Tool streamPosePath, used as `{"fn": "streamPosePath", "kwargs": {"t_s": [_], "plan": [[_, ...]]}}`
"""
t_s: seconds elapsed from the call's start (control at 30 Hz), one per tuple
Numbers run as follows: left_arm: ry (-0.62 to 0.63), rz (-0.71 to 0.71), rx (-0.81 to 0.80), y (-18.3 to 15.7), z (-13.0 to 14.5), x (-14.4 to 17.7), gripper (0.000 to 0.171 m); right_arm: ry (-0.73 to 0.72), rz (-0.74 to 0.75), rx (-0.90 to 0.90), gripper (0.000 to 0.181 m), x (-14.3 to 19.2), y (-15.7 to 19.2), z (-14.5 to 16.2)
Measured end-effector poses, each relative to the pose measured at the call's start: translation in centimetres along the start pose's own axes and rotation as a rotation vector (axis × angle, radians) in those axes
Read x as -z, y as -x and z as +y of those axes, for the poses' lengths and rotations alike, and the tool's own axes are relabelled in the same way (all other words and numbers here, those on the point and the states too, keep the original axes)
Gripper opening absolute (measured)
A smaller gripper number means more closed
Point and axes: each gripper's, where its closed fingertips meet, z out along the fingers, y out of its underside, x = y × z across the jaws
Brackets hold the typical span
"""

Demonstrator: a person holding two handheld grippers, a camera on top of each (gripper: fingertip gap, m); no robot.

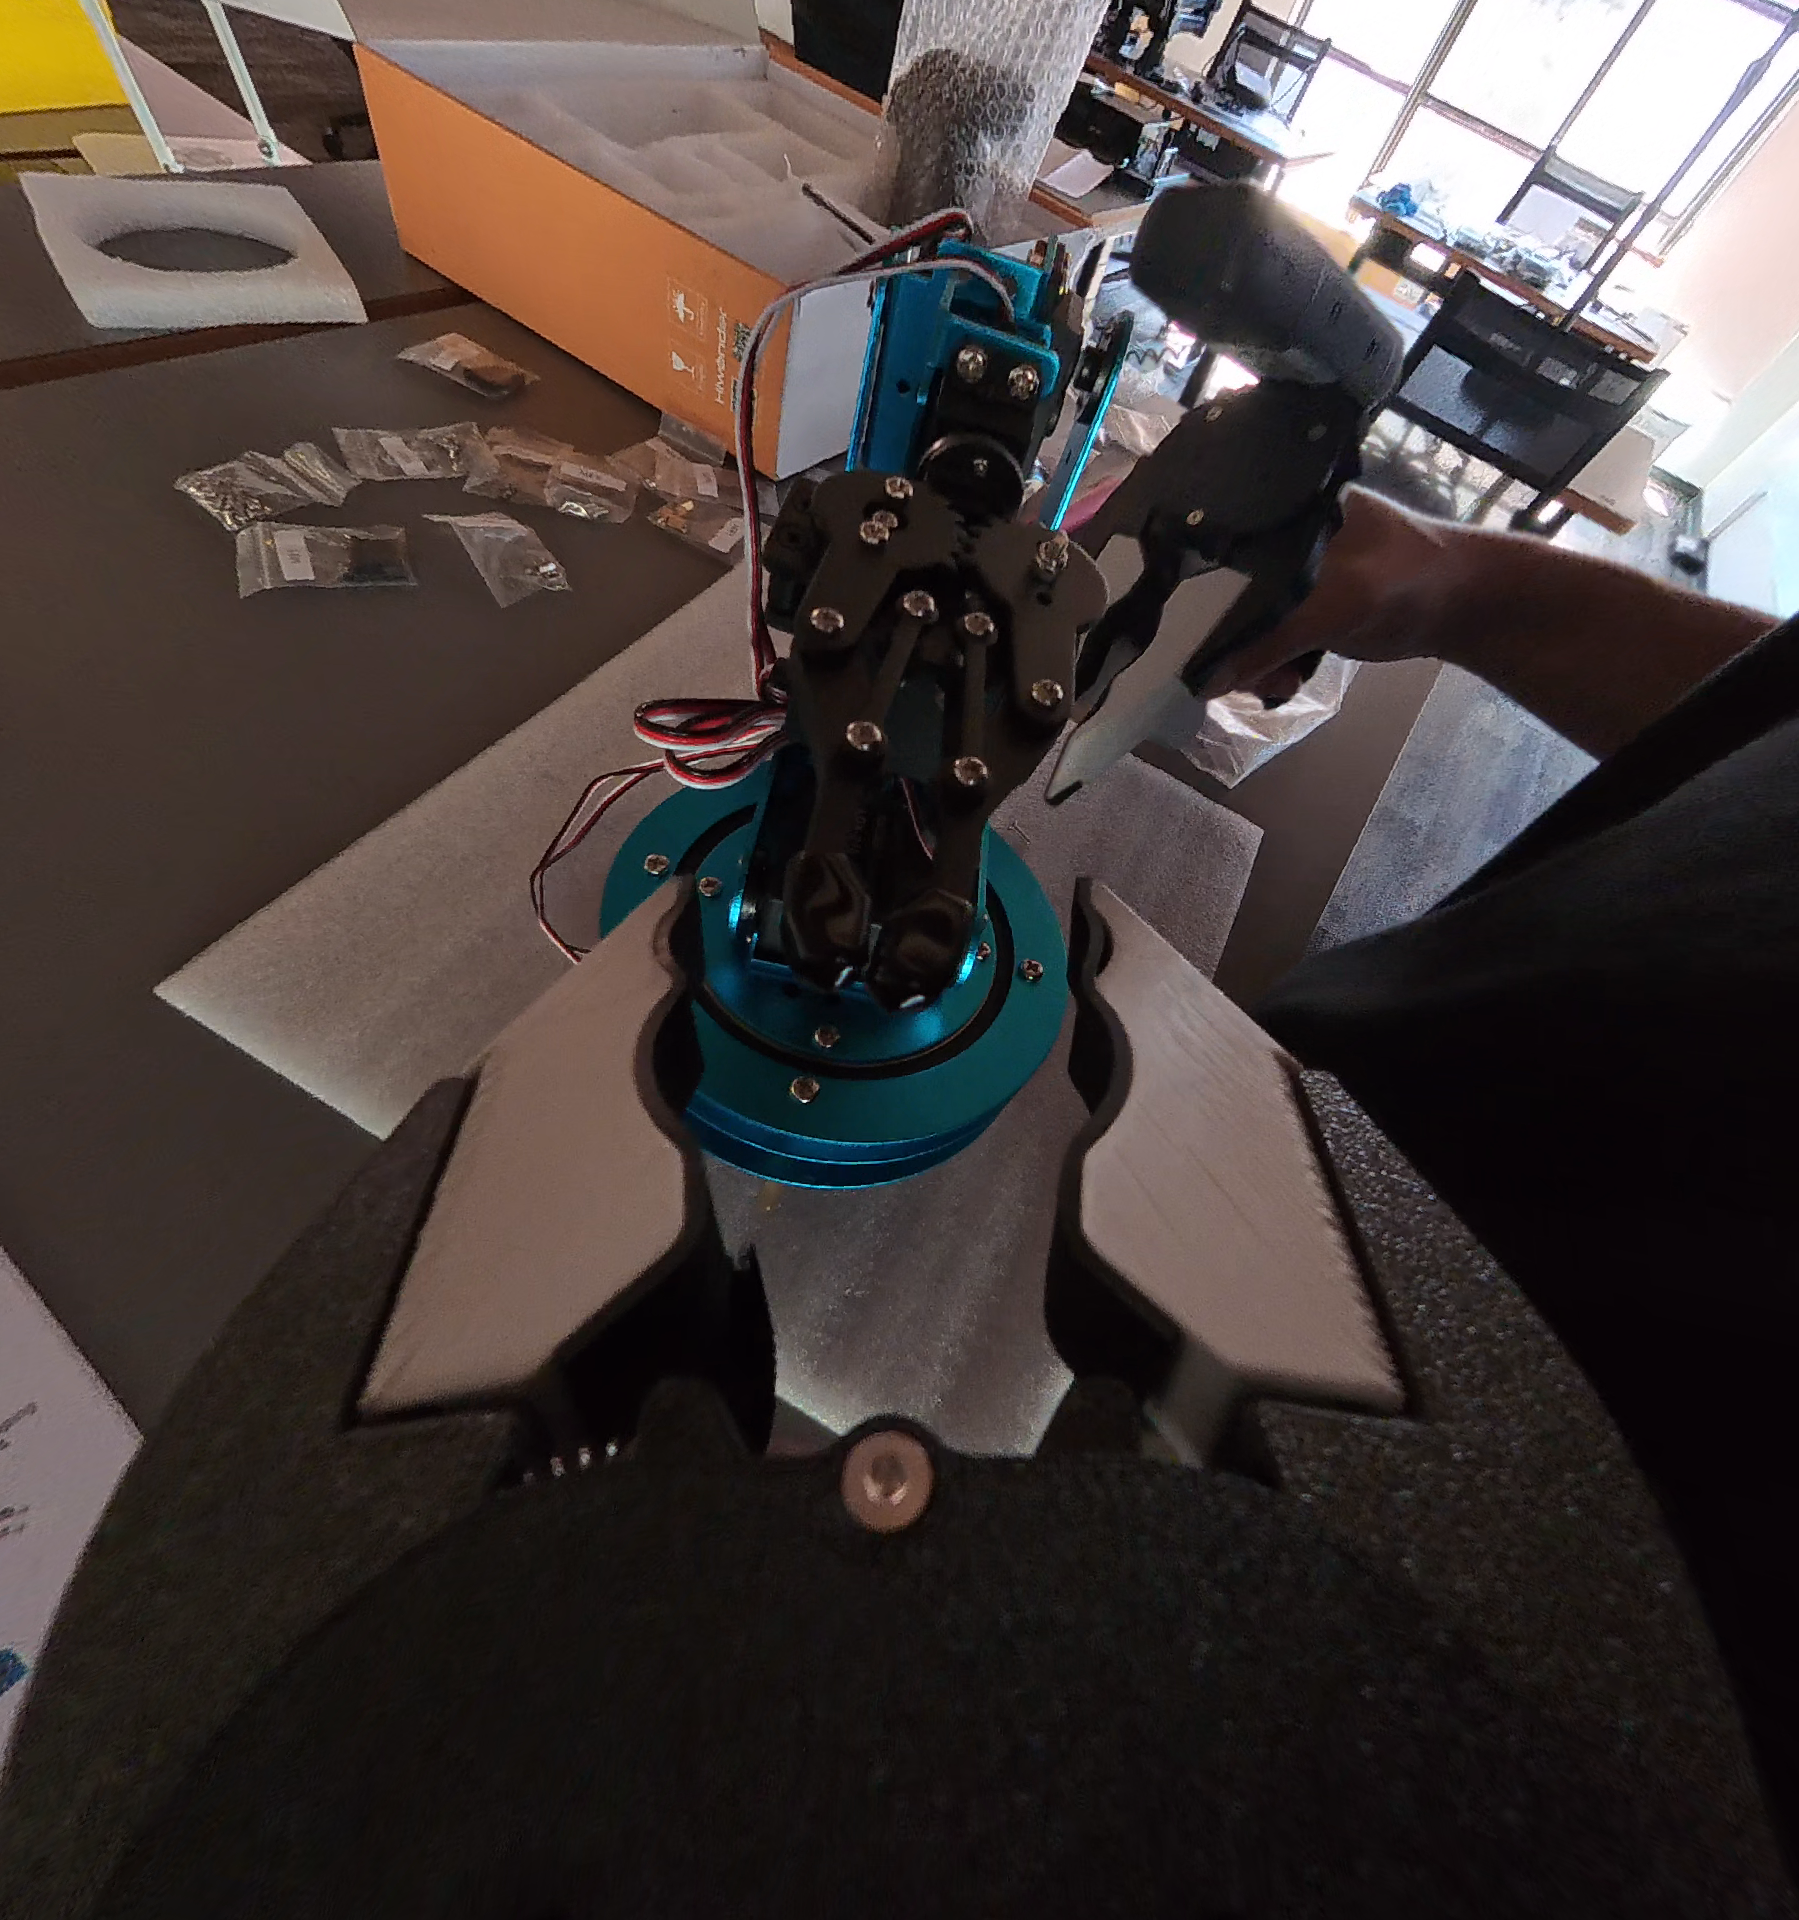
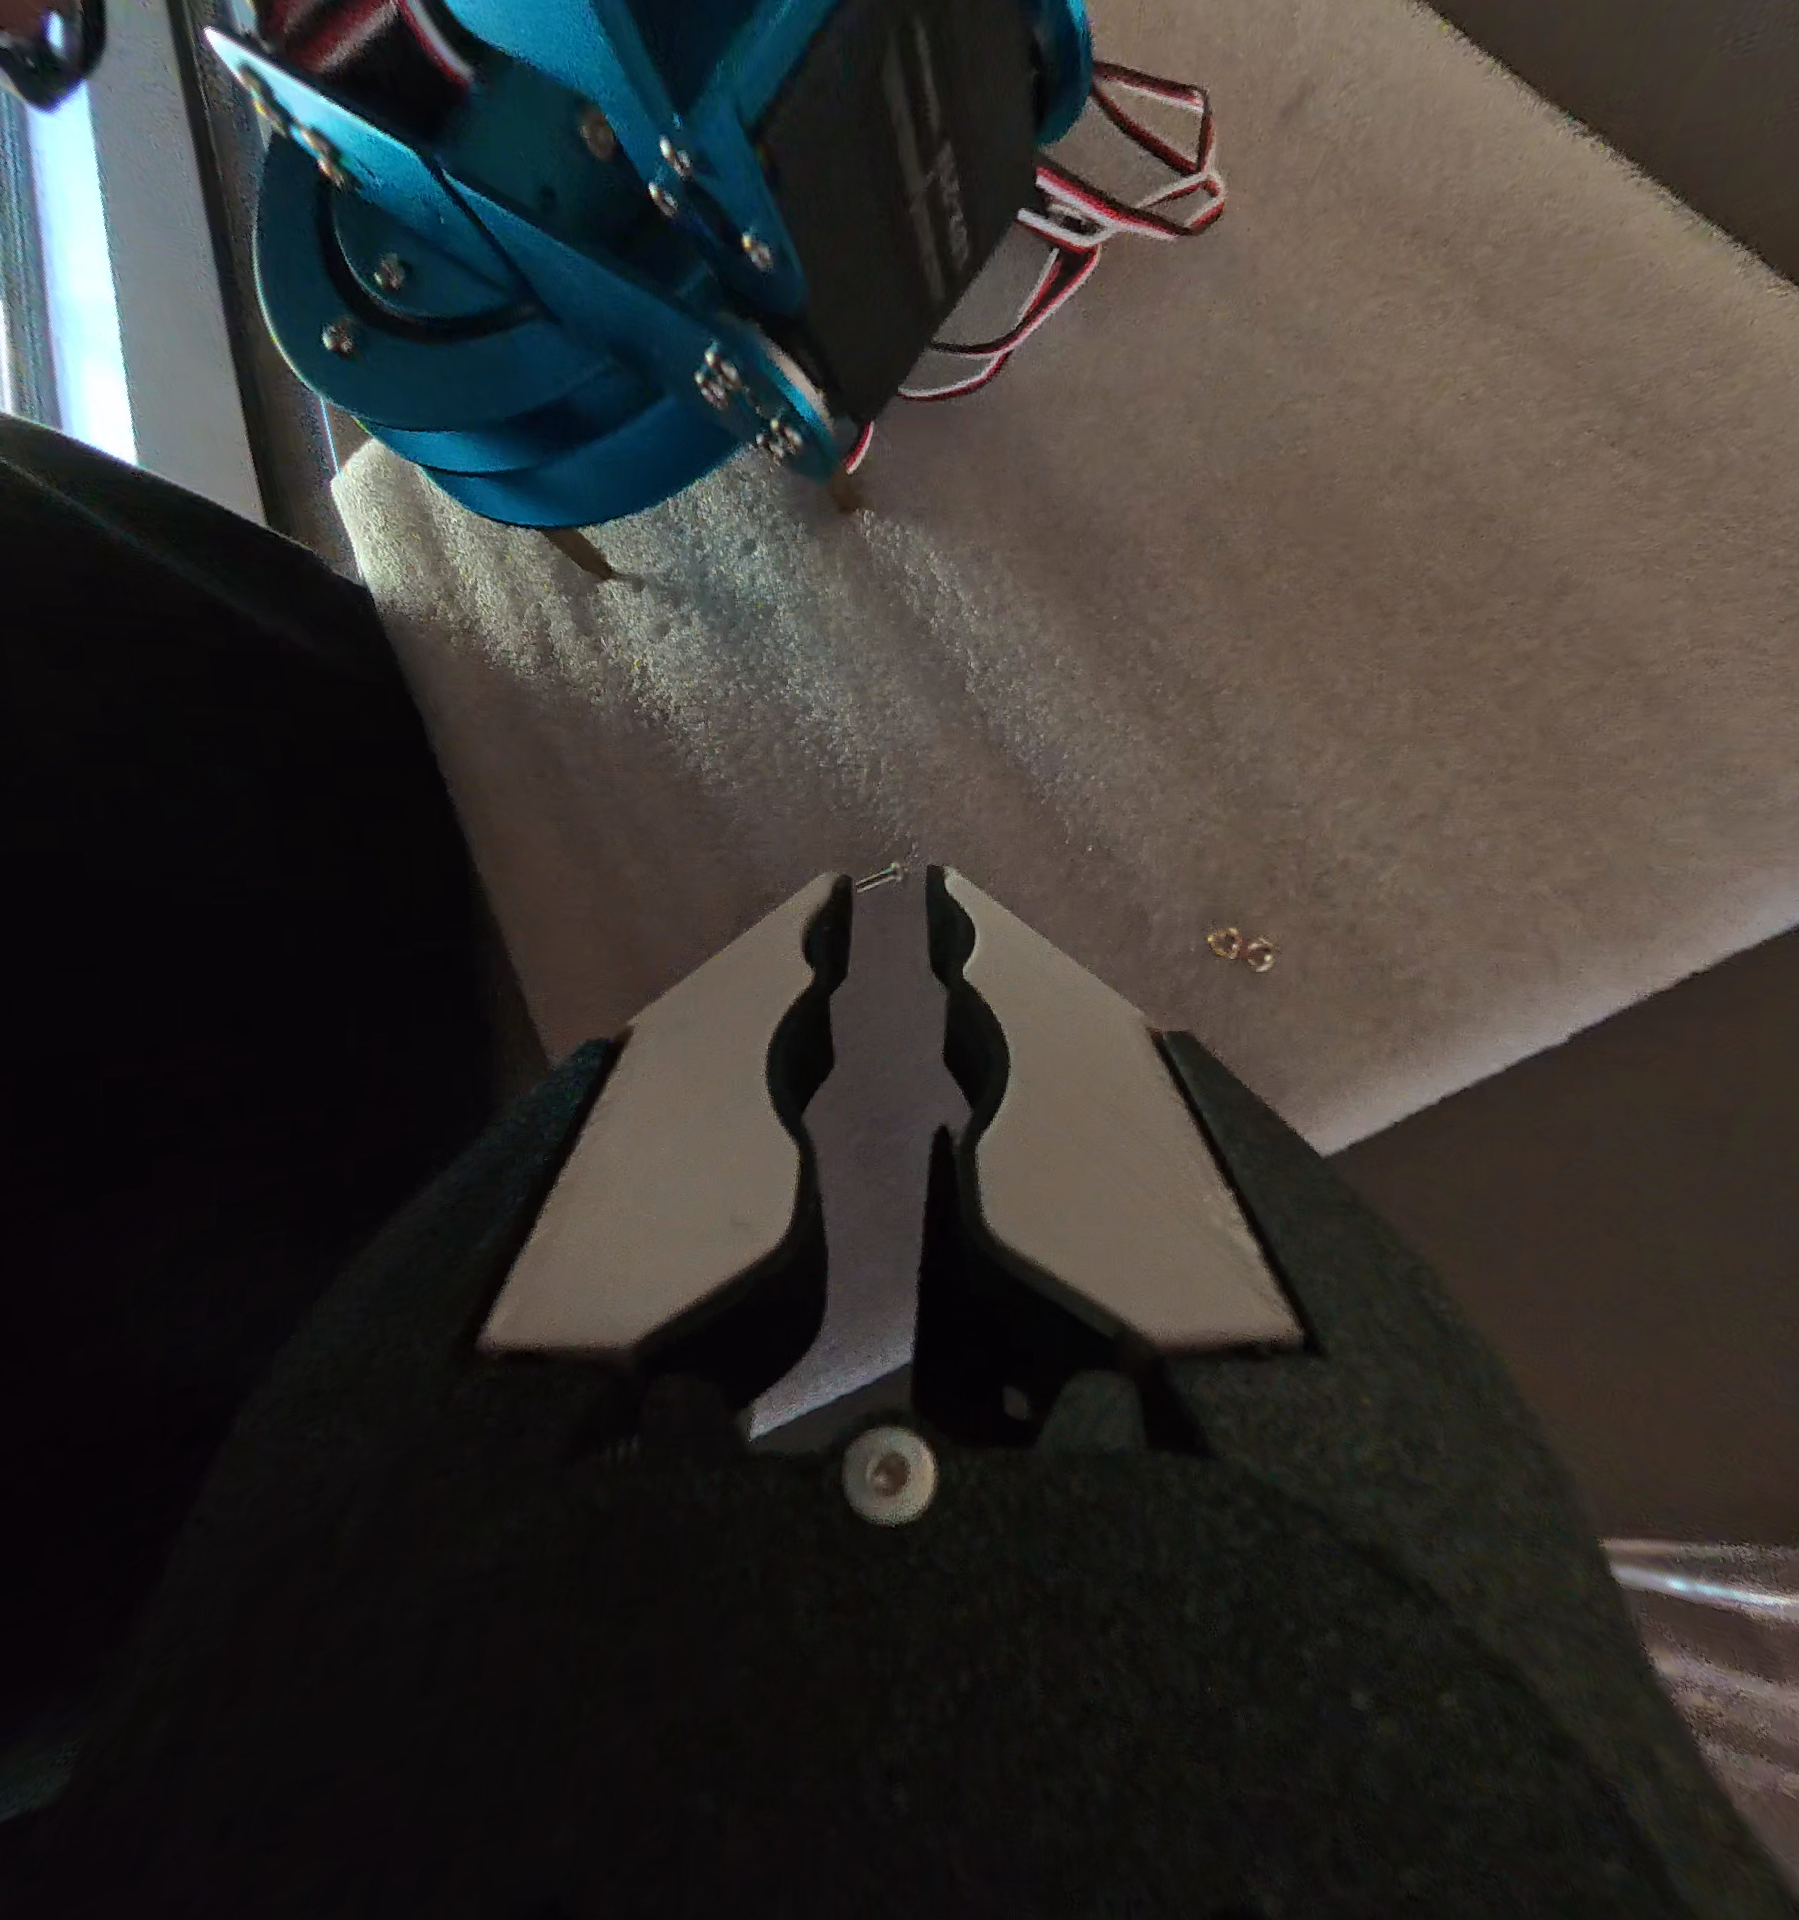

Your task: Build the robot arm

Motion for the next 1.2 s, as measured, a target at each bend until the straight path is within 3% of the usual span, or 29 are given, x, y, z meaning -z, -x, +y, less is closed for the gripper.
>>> {"fn": "streamPosePath", "kwargs": {"t_s": [0.23, 0.53, 0.77, 0.9, 0.97, 1.2], "plan": [[0.013, -0.034, 0.002, -0.1, 0.2, 0.6, 0.07, 0.013, -0.043, 0.05, 0.007, -1.5, -0.1, 0.2], [0.006, -0.073, 0.032, -0.2, 0.2, 1.4, 0.069, 0.01, 0.012, 0.132, 0.0, -1.7, -0.2, 0.3], [0.012, 0.032, -0.023, 0.2, 0.6, 2.3, 0.068, -0.202, 0.15, -0.003, 0.0, 0.9, -0.5, -2.9], [0.035, 0.139, -0.073, 0.4, 0.8, 2.9, 0.068, -0.034, 0.283, -0.088, 0.0, -0.7, -0.9, -0.1], [0.045, 0.19, -0.102, 0.5, 1.1, 3.2, 0.068, -0.024, 0.3, -0.164, 0.015, -0.8, -0.9, 0.3], [0.042, 0.291, -0.147, 1.3, 1.8, 4.5, 0.067, 0.057, 0.376, -0.275, 0.009, -1.2, -0.4, 0.7]]}}
